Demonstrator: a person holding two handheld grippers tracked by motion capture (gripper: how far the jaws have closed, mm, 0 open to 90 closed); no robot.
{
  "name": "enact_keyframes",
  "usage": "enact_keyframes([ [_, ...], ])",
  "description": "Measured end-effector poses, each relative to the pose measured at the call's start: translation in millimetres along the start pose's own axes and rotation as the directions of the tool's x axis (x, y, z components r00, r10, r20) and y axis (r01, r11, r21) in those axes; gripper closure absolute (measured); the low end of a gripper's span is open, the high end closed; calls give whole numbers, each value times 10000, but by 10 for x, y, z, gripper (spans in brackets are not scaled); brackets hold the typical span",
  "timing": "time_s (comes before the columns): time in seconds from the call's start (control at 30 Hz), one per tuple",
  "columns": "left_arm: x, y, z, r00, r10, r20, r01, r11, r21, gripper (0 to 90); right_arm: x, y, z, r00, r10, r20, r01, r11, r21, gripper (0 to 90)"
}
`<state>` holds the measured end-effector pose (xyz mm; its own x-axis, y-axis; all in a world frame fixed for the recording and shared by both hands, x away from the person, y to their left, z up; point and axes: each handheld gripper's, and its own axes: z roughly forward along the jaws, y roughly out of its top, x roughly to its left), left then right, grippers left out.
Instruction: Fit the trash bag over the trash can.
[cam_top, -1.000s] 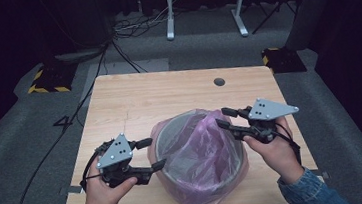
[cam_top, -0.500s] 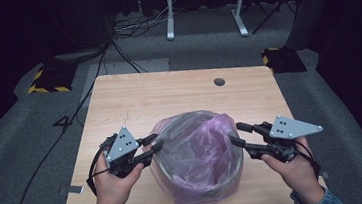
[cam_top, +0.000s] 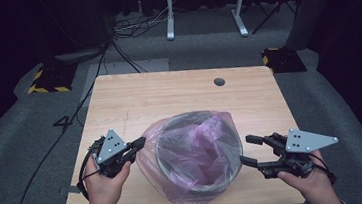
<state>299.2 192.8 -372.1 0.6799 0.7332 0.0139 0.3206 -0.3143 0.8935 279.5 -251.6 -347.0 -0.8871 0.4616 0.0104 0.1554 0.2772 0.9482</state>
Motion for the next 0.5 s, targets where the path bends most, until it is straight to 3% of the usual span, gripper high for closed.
enact_keyframes([
  [0.2, 9, -174, 113, 9991, -103, 413, 89, 9993, 357, 900, -5, -169, -5, 9999, -147, -87, 151, 9986, 504, 277],
  [0.3, -36, -217, 160, 9971, -53, 764, 28, 9995, 327, 900, -21, -247, 52, 9985, -159, -518, 196, 9972, 717, 219],
  [0.5, -138, -215, 146, 9944, 115, 1050, -120, 9999, 40, 900, 60, -410, 270, 9889, -750, -1281, 945, 9836, 1539, 213],
])
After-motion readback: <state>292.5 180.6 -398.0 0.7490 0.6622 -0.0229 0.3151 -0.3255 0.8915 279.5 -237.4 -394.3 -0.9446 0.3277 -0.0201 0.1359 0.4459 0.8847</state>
